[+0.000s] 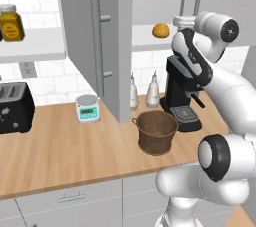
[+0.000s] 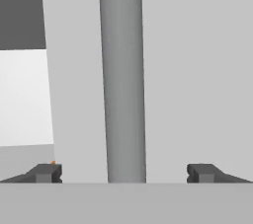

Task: Open the cabinet, pick up the bread from the cabinet and place it in the basket. Then move the basket to the dining counter.

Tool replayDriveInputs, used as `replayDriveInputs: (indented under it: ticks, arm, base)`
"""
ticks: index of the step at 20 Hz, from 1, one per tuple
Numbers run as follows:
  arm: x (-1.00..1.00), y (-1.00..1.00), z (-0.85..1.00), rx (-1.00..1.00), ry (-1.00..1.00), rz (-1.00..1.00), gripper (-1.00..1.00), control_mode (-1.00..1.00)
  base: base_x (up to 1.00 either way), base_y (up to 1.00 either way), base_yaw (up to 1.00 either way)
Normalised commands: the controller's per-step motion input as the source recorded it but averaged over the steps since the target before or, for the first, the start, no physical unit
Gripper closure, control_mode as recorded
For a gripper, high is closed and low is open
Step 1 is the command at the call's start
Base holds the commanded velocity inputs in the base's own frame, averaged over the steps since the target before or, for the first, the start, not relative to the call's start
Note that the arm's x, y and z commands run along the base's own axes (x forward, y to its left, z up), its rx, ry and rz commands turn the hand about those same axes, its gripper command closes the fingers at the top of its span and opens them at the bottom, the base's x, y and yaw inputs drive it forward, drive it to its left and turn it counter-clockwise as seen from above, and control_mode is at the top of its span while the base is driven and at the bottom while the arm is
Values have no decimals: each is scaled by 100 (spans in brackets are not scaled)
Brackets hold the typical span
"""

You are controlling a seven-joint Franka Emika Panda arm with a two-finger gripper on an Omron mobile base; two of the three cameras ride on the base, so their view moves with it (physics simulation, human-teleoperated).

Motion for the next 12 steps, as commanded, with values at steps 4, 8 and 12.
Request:
replayDriveInputs:
  ticks: [4,8,12]
  arm:
    - [46,0,-11,0,2,-1,100,-100]
    - [22,0,-9,1,6,9,100,-100]
    - [20,0,-16,0,9,24,100,-100]
  base:
    - [0,0,0]
    - [0,0,0]
    - [0,0,0]
